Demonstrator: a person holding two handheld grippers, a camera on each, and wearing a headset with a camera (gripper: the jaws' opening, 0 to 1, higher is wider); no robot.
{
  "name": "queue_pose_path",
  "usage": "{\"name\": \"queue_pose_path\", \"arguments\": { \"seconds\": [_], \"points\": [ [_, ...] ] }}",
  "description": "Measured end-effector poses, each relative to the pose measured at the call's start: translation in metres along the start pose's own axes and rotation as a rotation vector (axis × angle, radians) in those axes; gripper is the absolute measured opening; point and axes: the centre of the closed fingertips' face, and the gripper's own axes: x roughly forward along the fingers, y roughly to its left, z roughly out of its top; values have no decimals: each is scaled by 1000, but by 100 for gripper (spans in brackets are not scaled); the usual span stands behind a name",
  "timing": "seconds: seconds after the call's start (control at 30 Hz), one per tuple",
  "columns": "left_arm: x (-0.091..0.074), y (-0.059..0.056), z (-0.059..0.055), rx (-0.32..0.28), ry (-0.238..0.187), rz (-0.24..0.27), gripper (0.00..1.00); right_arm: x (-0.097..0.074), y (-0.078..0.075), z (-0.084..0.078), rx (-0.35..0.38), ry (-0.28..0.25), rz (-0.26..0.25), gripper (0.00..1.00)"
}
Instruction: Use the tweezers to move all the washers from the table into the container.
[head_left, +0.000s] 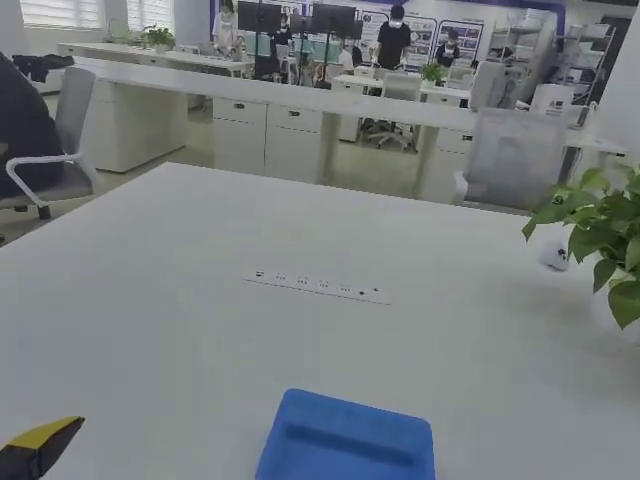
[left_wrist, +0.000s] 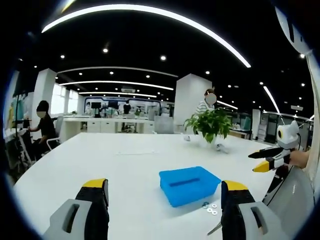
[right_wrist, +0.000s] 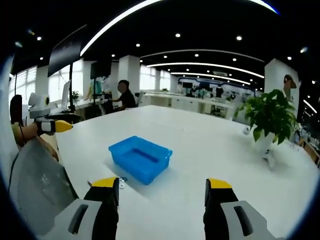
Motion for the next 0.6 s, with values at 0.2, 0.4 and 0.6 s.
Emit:
{"name": "queue_pose_path", "arguments": {
  "seconds": [0.2,0.4,0.6],
  "points": [
    [1,-3,-3,21,24,-5,95,-4,-15,1,40,-24,-52,68],
    [1,0,-1,11,18,12,95,-7,-21,0,88,-32,-65,67],
    [1,0,-3,11,28,15,95,-6,-18,-1,78,-26,-59,67]
  ]
}}
